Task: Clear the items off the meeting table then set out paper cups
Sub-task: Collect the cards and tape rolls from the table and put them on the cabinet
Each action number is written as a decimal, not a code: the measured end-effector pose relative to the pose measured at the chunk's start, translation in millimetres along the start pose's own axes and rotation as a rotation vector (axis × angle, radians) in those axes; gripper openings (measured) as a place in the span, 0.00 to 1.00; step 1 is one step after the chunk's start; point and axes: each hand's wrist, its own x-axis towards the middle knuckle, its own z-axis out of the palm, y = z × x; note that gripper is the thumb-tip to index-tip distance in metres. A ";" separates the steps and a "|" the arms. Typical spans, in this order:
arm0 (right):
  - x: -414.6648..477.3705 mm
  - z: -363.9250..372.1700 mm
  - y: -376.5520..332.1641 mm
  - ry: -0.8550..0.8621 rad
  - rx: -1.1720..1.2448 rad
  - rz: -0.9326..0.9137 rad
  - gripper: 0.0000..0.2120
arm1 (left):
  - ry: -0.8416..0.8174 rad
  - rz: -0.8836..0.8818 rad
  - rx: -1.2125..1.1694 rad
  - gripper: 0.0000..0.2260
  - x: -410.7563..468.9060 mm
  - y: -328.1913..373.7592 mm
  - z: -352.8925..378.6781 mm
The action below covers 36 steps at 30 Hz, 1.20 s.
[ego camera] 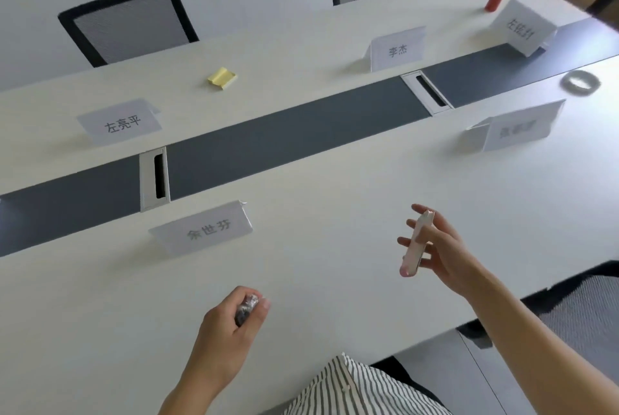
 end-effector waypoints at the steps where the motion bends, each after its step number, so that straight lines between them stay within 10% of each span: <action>1: -17.5 0.8 8.7 0.017 0.056 0.011 0.21 | -0.019 0.010 0.002 0.06 -2.8 -5.2 -0.8; 12: -180.4 -14.6 87.3 0.269 0.287 0.124 0.03 | -0.280 0.170 0.047 0.08 -21.4 -0.1 37.8; 36: -438.9 -325.8 239.6 0.965 0.251 0.082 0.06 | -0.908 0.587 0.374 0.10 -200.7 174.1 372.5</action>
